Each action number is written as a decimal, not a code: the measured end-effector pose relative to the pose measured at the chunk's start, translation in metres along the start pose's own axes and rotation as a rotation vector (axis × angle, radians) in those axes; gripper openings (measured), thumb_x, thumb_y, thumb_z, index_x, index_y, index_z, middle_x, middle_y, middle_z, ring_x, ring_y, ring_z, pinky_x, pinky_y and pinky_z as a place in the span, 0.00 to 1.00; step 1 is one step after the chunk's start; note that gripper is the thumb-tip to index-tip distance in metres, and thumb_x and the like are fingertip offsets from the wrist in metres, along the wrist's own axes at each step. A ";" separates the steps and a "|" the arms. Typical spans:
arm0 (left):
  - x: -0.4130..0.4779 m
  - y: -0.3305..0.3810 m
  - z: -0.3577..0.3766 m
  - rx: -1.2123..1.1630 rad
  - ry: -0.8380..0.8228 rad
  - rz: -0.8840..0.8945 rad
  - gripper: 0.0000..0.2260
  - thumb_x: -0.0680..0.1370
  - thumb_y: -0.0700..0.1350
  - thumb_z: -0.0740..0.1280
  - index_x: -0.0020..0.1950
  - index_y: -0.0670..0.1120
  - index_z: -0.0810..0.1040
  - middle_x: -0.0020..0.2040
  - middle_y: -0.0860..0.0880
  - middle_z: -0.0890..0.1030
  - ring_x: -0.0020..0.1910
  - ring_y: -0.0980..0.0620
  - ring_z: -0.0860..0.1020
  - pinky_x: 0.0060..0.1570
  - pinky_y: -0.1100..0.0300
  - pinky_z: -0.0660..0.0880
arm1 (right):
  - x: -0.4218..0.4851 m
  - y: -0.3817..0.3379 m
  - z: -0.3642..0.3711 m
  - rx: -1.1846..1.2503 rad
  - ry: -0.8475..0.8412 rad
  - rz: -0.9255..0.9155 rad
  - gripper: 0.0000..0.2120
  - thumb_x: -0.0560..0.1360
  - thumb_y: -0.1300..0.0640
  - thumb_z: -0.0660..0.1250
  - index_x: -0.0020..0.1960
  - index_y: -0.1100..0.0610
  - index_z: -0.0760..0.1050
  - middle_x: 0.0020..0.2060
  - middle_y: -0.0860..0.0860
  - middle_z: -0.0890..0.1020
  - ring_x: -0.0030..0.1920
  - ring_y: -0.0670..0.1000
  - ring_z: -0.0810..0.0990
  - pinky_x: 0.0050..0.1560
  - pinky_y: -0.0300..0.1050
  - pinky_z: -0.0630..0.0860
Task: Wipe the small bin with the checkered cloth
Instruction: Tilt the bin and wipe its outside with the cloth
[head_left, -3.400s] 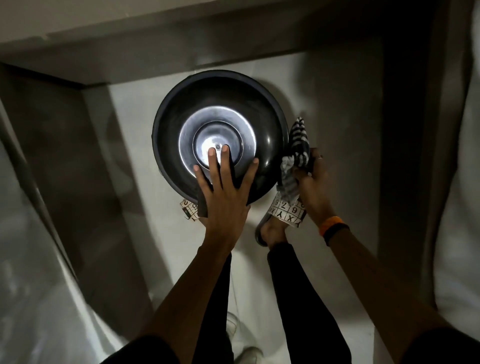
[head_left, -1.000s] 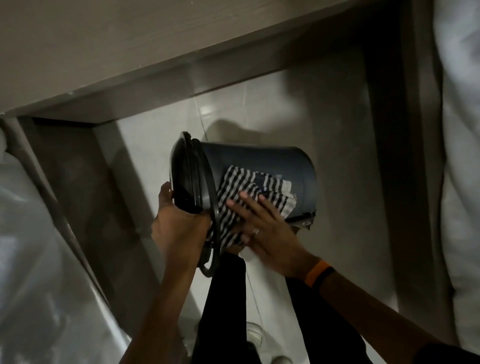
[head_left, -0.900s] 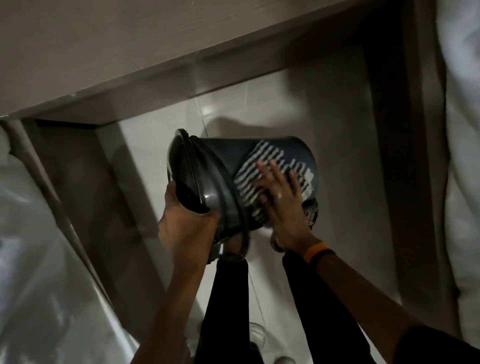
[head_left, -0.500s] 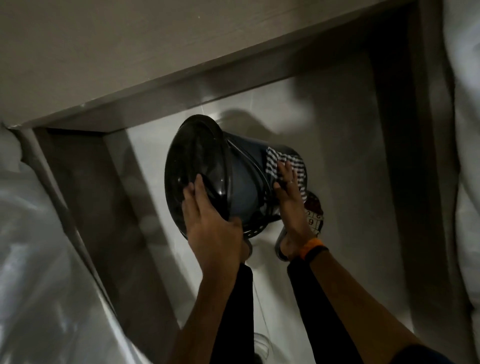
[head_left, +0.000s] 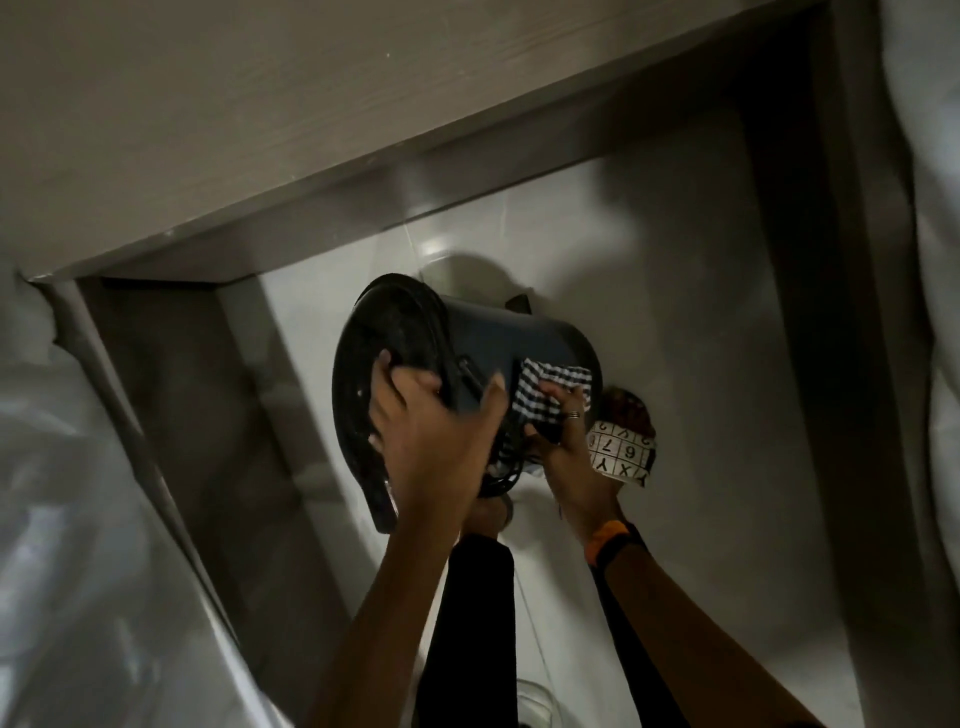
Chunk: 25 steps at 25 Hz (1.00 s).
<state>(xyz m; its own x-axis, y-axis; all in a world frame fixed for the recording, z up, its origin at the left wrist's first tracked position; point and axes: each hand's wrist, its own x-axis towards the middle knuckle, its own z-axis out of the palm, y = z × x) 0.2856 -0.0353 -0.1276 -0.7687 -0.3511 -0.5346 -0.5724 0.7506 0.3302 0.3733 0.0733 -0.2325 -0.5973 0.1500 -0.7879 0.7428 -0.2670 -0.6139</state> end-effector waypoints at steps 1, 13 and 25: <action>0.016 0.010 0.000 0.019 -0.009 -0.060 0.40 0.63 0.71 0.66 0.65 0.47 0.66 0.76 0.44 0.62 0.74 0.37 0.61 0.68 0.30 0.62 | 0.000 0.000 0.005 -0.021 0.005 0.011 0.28 0.80 0.68 0.66 0.66 0.36 0.70 0.84 0.51 0.51 0.82 0.57 0.58 0.78 0.66 0.65; 0.084 -0.018 -0.024 0.641 0.015 0.190 0.22 0.84 0.49 0.56 0.73 0.38 0.66 0.57 0.32 0.81 0.52 0.30 0.80 0.51 0.41 0.76 | 0.006 0.004 0.056 -0.292 0.164 -0.088 0.35 0.82 0.46 0.63 0.83 0.46 0.49 0.85 0.49 0.49 0.85 0.54 0.45 0.84 0.65 0.41; 0.006 -0.034 -0.047 0.425 -0.003 0.179 0.33 0.77 0.46 0.65 0.80 0.53 0.55 0.76 0.43 0.69 0.59 0.33 0.79 0.50 0.43 0.78 | 0.079 -0.059 0.010 -0.960 0.012 -0.348 0.23 0.86 0.48 0.53 0.80 0.47 0.62 0.83 0.52 0.61 0.84 0.54 0.55 0.83 0.62 0.47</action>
<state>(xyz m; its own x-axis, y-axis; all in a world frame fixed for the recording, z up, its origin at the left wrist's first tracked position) 0.2870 -0.0897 -0.1057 -0.8439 -0.1934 -0.5005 -0.2622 0.9625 0.0701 0.2788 0.0917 -0.2579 -0.8271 0.0847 -0.5556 0.4607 0.6683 -0.5841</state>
